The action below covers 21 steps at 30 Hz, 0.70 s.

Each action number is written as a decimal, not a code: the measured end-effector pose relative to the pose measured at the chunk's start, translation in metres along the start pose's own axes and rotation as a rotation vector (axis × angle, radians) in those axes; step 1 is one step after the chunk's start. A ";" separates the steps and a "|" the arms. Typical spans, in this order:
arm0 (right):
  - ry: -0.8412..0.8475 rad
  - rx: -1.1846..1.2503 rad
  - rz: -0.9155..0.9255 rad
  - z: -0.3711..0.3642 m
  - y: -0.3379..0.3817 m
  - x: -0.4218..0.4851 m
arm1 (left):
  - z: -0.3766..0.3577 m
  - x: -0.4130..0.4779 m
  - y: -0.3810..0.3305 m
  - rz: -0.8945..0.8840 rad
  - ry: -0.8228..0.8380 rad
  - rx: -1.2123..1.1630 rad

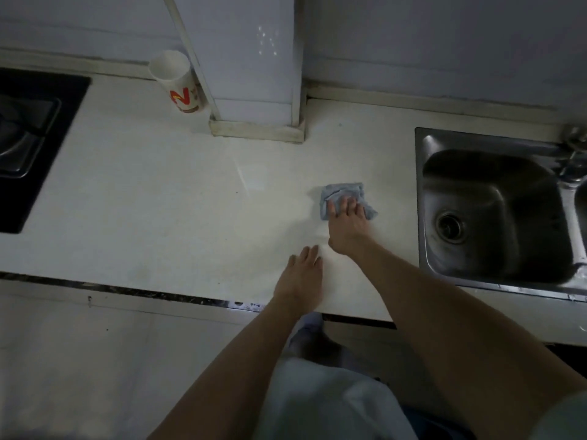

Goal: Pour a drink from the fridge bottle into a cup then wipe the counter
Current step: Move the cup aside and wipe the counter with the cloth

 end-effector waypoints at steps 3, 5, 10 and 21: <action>0.004 -0.037 0.035 0.018 -0.013 0.038 | 0.002 0.013 -0.006 -0.044 0.036 0.054; 0.009 -0.057 0.058 0.031 -0.021 0.061 | 0.001 0.020 -0.011 -0.068 0.076 0.069; -0.007 -0.111 0.105 0.057 -0.035 0.106 | -0.008 0.026 -0.023 -0.015 0.121 0.033; -0.131 -0.101 0.118 0.071 -0.048 0.140 | 0.003 0.037 -0.021 -0.014 0.216 0.026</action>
Point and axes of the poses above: each hand's wrist, its own x-axis towards the middle knuckle, its own z-axis out of the back of the hand, y = z × x, the point moved 3 cm from there along x, towards the middle knuckle, and after that the axes turned 4 degrees about -y, right-handed, at the moved point
